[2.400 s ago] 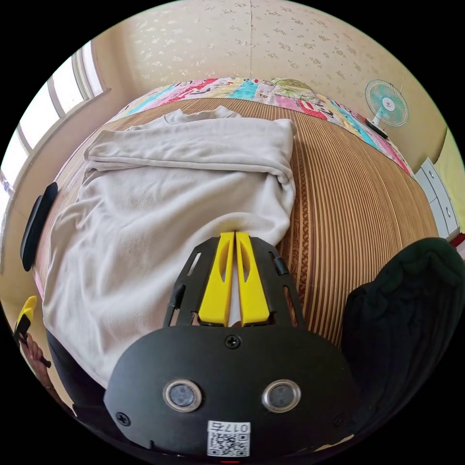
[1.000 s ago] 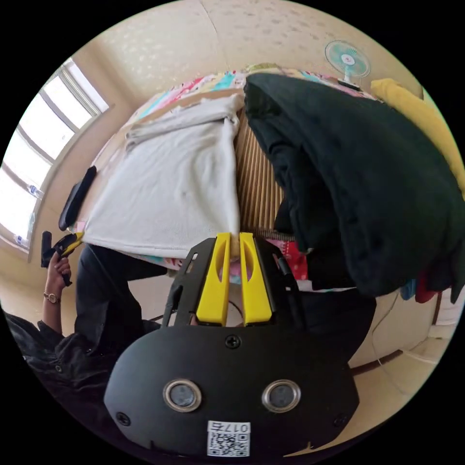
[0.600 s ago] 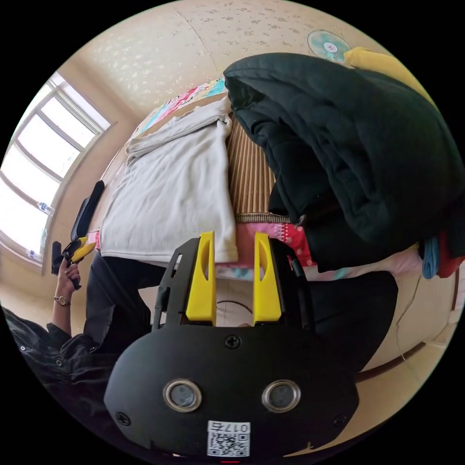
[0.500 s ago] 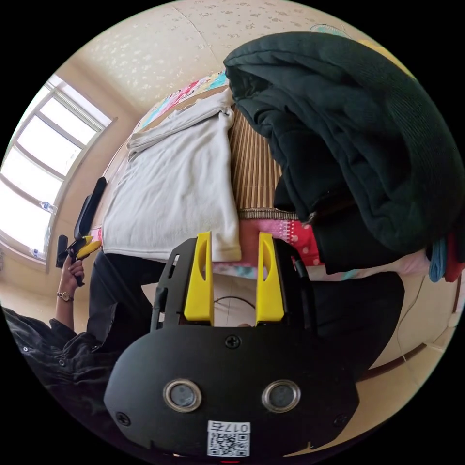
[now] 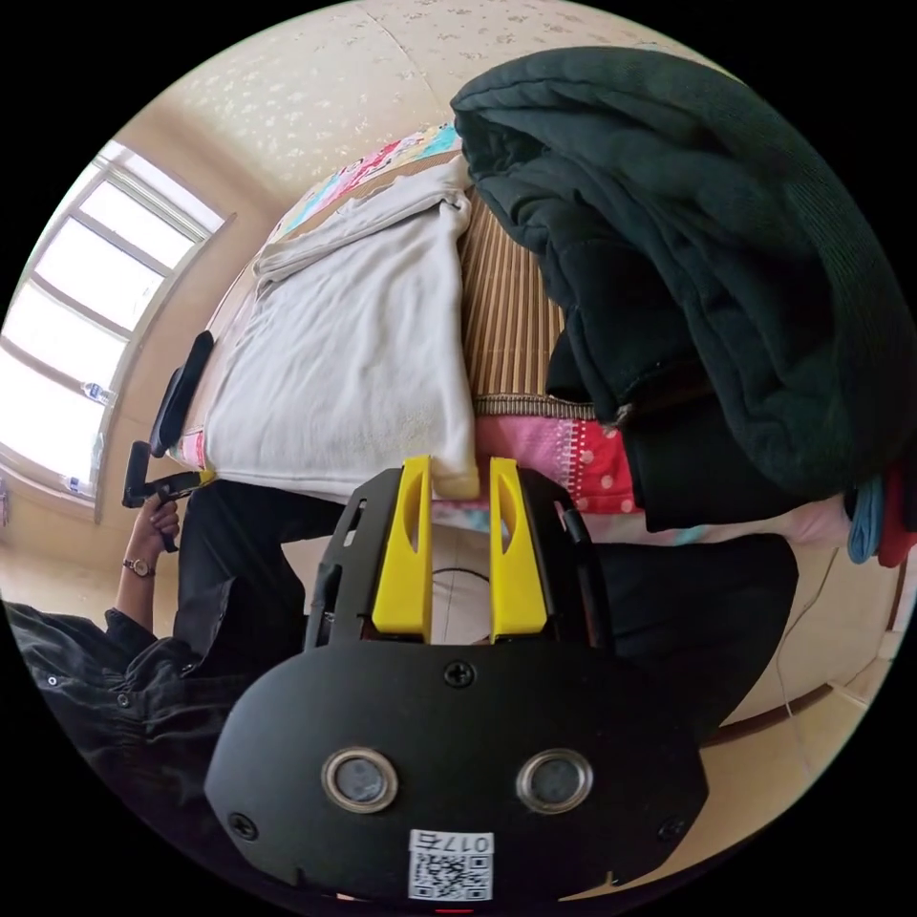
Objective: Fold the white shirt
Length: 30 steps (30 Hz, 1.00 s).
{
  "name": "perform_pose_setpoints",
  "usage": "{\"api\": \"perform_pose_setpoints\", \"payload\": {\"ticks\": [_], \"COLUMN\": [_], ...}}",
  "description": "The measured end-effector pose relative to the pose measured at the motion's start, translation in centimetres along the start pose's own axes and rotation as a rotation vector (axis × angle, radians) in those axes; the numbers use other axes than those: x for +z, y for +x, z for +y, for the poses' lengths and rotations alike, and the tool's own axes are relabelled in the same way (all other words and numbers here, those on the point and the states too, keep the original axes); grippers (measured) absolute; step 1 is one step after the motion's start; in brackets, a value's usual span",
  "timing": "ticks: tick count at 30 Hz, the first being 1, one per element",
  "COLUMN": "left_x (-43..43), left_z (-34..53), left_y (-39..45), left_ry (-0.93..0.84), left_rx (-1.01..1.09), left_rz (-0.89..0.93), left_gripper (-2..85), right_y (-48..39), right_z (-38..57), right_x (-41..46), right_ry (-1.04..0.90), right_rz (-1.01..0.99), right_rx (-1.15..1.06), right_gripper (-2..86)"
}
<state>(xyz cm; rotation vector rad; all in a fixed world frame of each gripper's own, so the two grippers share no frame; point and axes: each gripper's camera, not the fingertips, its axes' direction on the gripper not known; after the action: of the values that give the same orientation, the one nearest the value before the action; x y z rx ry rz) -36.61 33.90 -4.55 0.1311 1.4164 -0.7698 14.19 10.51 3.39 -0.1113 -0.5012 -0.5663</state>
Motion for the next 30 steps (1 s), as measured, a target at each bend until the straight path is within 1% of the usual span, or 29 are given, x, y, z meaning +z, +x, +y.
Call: {"api": "perform_pose_setpoints", "payload": {"ticks": [2,3,5,8,9,10,14,15,17,21,23,26,28,30], "left_x": [-2.0,-2.5,-4.1,-5.7,-6.0,-6.8,-10.0,-10.5,-12.9,-16.2,-17.6,-18.7,-19.3,-20.0], "left_z": [2.4,3.0,5.0,6.5,6.7,7.0,6.9,6.9,7.2,8.8,10.5,13.3,14.9,15.8], "left_y": [-0.6,-0.7,-1.1,-1.3,-1.2,-0.7,1.1,1.3,1.9,3.2,3.9,5.4,6.8,8.4], "left_ry": [0.082,0.106,0.184,0.268,0.283,0.308,0.384,0.401,0.489,0.6,0.644,0.685,0.7,0.703], "left_rx": [0.024,0.035,0.076,0.103,0.114,0.14,0.24,0.252,0.31,0.398,0.446,0.491,0.52,0.537], "left_rz": [0.114,0.143,0.28,0.412,0.427,0.445,0.472,0.487,0.578,0.698,0.775,0.862,0.864,0.828], "left_gripper": [5.3,5.3,5.3,5.3,5.2,5.2,5.2,5.2,5.1,5.2,5.2,5.1,5.1,5.1], "right_y": [1.4,1.7,2.7,3.3,3.4,3.7,5.5,5.6,5.1,2.7,2.2,2.4,2.8,3.2], "right_z": [0.9,1.1,1.9,3.1,3.4,3.9,5.4,5.5,5.3,5.9,7.1,9.3,10.6,11.4], "right_x": [-1.0,-1.3,-2.0,-3.9,-4.6,-6.4,-14.7,-15.9,-20.2,-25.9,-28.3,-30.1,-30.8,-31.3], "right_ry": [0.001,0.003,0.01,0.023,0.034,0.077,0.309,0.337,0.397,0.441,0.471,0.518,0.558,0.588], "right_rz": [-0.044,-0.061,-0.13,-0.161,-0.18,-0.245,-0.569,-0.593,-0.631,-0.658,-0.76,-0.902,-0.957,-0.978], "right_rx": [0.028,0.029,0.023,0.027,0.022,0.01,-0.037,-0.049,-0.145,-0.343,-0.433,-0.494,-0.495,-0.487], "right_gripper": [9.0,8.7,6.5,4.2,3.9,3.6,3.1,3.1,2.9,2.8,2.8,2.8,2.7,2.7]}}
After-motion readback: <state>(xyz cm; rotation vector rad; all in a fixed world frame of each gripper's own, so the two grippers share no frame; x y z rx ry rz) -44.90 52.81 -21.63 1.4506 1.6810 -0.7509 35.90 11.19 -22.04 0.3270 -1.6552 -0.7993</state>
